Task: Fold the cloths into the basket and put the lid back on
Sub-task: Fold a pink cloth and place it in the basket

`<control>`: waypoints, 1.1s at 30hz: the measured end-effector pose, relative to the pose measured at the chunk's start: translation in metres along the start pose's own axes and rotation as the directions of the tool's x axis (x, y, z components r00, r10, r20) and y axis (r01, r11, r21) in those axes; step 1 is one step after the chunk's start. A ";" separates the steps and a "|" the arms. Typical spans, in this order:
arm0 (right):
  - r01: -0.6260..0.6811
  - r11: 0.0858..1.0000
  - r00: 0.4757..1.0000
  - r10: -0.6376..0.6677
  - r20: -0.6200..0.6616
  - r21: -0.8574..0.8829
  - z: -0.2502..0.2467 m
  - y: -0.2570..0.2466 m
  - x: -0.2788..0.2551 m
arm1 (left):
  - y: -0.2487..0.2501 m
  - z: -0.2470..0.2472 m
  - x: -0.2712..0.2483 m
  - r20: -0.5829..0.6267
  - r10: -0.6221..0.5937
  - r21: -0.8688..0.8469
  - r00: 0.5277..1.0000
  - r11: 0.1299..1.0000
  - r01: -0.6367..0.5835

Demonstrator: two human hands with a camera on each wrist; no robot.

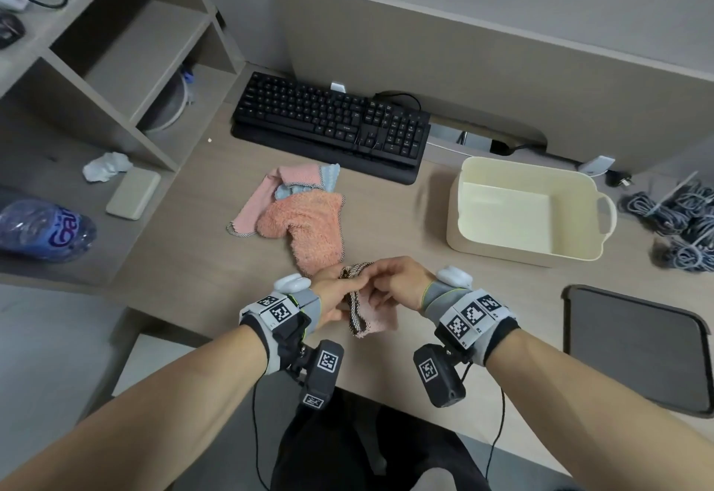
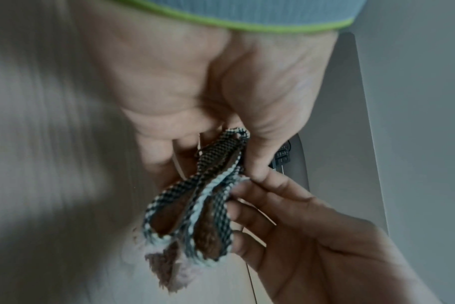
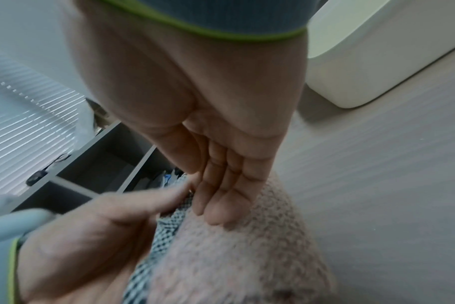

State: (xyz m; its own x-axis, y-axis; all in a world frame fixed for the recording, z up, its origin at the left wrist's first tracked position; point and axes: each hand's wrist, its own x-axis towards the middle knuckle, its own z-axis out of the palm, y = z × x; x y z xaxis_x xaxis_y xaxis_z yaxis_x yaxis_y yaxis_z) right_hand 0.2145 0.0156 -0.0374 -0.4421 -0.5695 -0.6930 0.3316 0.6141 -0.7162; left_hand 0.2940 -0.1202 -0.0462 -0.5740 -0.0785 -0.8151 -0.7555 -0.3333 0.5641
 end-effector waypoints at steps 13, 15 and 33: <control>-0.180 0.975 0.979 0.190 -0.069 0.128 -0.023 0.021 0.003 | 0.028 -0.003 0.006 -0.067 0.141 -0.027 0.988 0.989 -0.143; -0.164 0.969 0.983 0.177 -0.056 0.185 -0.020 0.017 0.001 | 0.033 -0.008 0.008 -0.070 0.128 -0.010 0.989 0.992 -0.129; -0.036 0.883 0.982 0.117 -0.146 0.468 -0.042 -0.011 0.001 | 0.054 -0.026 0.009 0.070 0.029 -0.041 0.997 0.999 -0.026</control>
State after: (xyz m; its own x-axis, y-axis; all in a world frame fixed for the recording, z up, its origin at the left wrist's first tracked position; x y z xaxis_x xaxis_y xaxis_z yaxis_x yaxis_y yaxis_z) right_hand 0.1754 0.0305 -0.0268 -0.5170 -0.4077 -0.7527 0.6990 0.3065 -0.6461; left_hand 0.2564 -0.1637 -0.0265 -0.6163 -0.0222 -0.7872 -0.7267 -0.3692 0.5793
